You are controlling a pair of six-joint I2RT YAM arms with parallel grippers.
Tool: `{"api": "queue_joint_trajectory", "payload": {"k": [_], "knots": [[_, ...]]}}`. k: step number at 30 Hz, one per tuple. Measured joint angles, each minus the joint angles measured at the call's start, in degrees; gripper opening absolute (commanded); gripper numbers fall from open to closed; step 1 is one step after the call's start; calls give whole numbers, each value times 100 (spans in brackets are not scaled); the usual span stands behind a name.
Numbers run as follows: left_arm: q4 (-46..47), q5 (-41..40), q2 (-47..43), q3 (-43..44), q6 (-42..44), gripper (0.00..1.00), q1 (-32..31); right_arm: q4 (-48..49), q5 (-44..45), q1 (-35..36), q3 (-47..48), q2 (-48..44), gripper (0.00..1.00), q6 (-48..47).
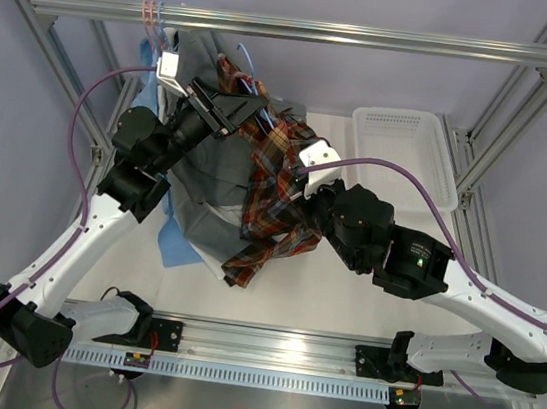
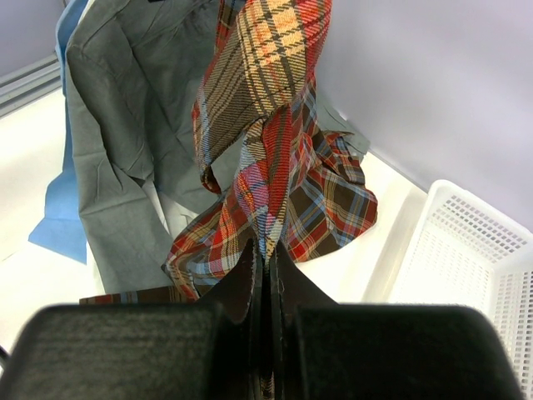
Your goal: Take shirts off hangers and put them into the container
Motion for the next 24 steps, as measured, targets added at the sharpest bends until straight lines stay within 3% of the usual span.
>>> {"api": "queue_joint_trajectory", "payload": {"k": [7,11,21,24], "knots": [[15,-2,-9,17,4,42,0,0,2,0,0,0,0,-2],[17,-4,-26,17,0,33,0,0,2,-2,0,0,0,0],[63,0,-26,17,-50,23,0,0,4,-2,0,0,0,-2],[61,0,-26,17,-81,12,0,4,4,-2,0,0,0,-2]]}}
